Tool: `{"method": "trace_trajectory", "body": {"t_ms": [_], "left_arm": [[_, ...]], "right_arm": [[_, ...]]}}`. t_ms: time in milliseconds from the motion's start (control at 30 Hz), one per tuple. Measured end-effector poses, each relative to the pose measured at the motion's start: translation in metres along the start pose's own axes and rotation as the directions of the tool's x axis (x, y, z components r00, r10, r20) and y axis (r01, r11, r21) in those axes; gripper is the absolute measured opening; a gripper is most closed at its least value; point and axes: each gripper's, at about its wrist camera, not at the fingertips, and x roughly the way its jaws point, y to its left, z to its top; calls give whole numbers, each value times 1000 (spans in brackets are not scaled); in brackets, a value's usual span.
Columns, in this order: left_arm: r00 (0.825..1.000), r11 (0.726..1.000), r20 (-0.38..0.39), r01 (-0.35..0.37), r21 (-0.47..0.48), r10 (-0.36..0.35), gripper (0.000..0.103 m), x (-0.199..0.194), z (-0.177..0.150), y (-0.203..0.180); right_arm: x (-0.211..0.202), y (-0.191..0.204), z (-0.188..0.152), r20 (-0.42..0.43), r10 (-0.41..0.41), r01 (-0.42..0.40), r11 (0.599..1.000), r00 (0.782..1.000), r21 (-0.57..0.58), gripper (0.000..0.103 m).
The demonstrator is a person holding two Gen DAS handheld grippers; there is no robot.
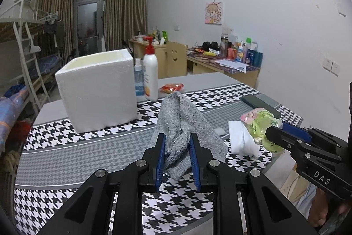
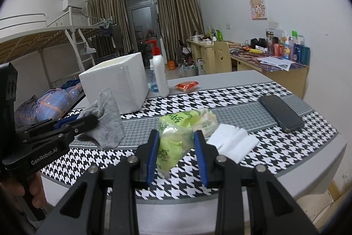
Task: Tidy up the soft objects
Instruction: 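Lift the grey sock with the left tool while the right tool moves toward the tissue pack, then close the right tool on the green floral tissue pack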
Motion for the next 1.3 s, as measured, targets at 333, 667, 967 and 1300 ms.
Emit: {"method": "trace_trajectory", "body": {"t_ms": [333,667,967,1300], "left_arm": [[1000,999,10,-26,-19,26,23,-6,5,16],[999,997,12,-41,-58,42,23,-7,4,38],[999,997,2,-45,-60,45,23,-6,-2,43],[999,997,-13,-52,-63,52,23,0,-7,44]], "right_arm": [[9,14,13,10,32,-31,999,999,-27,37],[15,7,15,-14,8,-8,1000,1000,-19,37],[30,7,-5,-115,36,-38,999,993,-23,56],[48,20,-29,-187,71,-86,993,980,-77,78]]}}
